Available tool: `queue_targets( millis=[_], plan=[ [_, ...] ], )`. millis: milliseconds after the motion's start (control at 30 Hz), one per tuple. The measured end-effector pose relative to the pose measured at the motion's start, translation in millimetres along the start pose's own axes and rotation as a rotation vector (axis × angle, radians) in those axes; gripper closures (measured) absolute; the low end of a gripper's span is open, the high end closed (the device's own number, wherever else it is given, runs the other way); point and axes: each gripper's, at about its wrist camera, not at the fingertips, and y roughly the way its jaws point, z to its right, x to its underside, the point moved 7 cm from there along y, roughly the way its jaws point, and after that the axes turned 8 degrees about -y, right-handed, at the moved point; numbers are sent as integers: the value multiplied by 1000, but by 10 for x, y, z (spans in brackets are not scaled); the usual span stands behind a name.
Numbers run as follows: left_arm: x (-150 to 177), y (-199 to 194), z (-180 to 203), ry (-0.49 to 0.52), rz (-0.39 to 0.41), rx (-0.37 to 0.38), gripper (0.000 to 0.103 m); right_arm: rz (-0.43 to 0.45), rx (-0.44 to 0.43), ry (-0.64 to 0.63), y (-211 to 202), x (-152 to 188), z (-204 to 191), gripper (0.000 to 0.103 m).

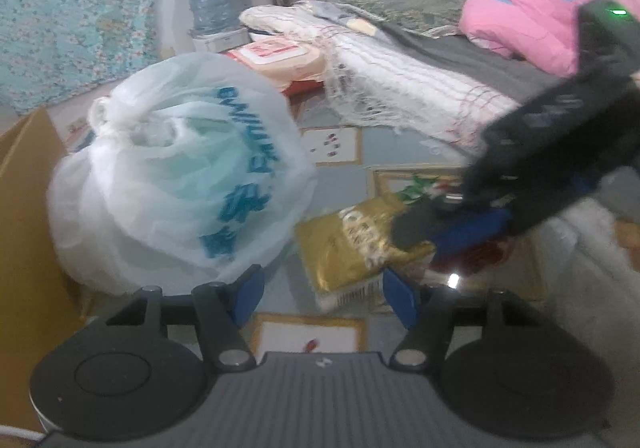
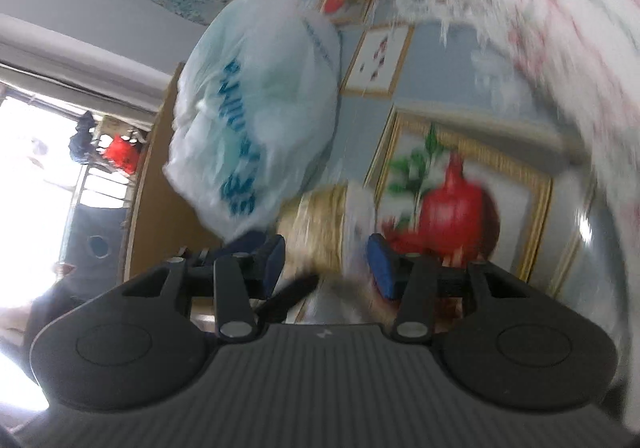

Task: Organize soft objects
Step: 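Move the open right tool down to the gold-wrapped small box, then close the right tool on the gold box and lift it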

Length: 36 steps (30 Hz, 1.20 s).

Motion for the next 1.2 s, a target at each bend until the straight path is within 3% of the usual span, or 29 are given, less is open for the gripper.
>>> queue_targets(
  millis=[133,333,533,733,867,1000,1200],
  plan=[
    [72,-16,-131,-35,-19,-29,39,58,60,-94,-139,-56,-131,57],
    [106,-127,-138,-119,-42,83,43,176,94,-193,-55,-481,-250,57],
    [156,-163,39,-115,-73,188,43,106,103,-116,401,-499,-33,58],
    [246,-87,84,-108,-121,208,37,74,90,-161,239,-149,-180,57],
    [249,-96,100,-93,-113,204,36,44,71,-176,150,34,-235,57],
    [227,-74,93,-94,-107,188,37,93,121,-242,90,19,-320,57],
    [162,-6,147,-18,-73,85,39,72,124,-219,293,-9,-200,59]
  ],
)
